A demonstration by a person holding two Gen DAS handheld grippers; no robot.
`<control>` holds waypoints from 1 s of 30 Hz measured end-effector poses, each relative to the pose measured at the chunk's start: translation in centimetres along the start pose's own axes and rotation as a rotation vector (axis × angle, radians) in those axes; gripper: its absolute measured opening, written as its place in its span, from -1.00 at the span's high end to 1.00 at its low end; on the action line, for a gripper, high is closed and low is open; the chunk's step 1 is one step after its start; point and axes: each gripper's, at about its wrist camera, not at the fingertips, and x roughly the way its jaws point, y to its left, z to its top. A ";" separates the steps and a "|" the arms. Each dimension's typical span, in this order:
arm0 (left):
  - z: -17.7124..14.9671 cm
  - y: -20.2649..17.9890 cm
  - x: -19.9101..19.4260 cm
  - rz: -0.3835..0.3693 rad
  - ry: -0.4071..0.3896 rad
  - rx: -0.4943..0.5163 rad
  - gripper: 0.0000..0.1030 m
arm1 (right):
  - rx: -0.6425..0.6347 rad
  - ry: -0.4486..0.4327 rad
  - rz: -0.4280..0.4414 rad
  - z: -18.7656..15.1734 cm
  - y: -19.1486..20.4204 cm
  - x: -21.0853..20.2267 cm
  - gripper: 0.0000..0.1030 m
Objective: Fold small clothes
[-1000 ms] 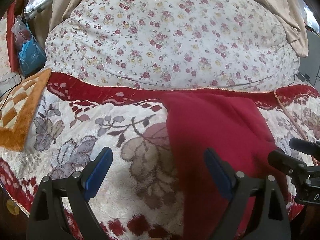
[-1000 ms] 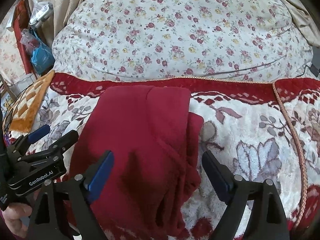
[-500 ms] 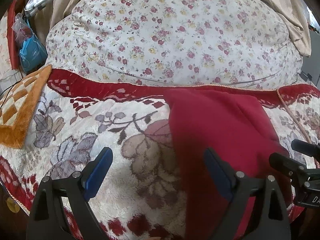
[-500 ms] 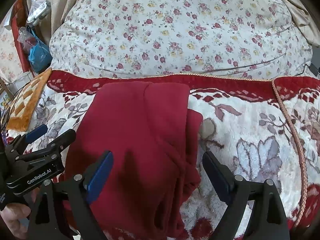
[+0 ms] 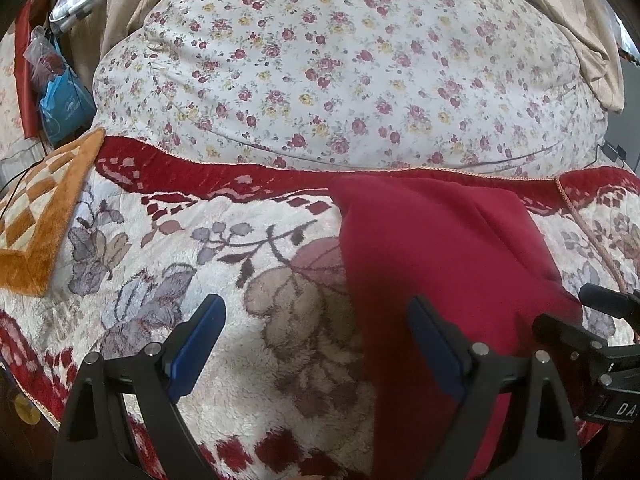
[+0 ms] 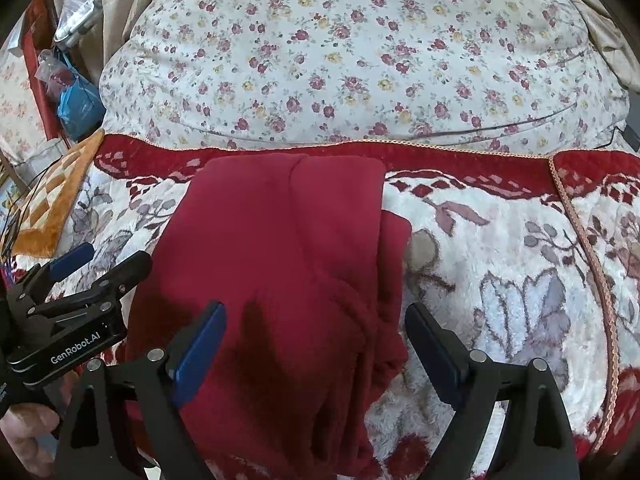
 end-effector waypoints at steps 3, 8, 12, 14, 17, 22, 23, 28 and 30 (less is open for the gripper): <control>0.0 0.0 0.0 -0.001 0.001 -0.002 -0.78 | 0.000 0.003 0.001 0.0 -0.1 0.1 -0.82; -0.1 0.0 0.1 -0.002 0.002 -0.002 -0.78 | 0.007 0.005 0.002 0.0 -0.3 0.2 -0.82; 0.0 0.0 0.1 -0.001 0.002 -0.001 -0.78 | 0.005 0.009 0.000 -0.1 -0.1 0.3 -0.82; -0.1 0.0 0.1 -0.002 0.002 -0.001 -0.78 | 0.002 0.011 0.001 -0.1 0.0 0.3 -0.81; -0.1 0.0 0.1 -0.001 0.002 -0.002 -0.78 | 0.005 0.014 0.001 -0.1 0.0 0.4 -0.82; -0.1 0.0 0.1 -0.001 0.002 -0.001 -0.78 | 0.007 0.019 0.006 -0.2 0.2 0.6 -0.82; -0.1 0.0 0.1 -0.002 0.002 -0.001 -0.78 | 0.004 0.019 0.005 -0.2 0.2 0.6 -0.82; -0.2 0.0 0.2 -0.002 0.002 -0.002 -0.78 | -0.003 0.025 0.005 -0.2 0.4 0.8 -0.82; -0.1 0.0 0.2 -0.002 0.002 -0.001 -0.78 | -0.001 0.026 0.003 -0.2 0.4 0.8 -0.82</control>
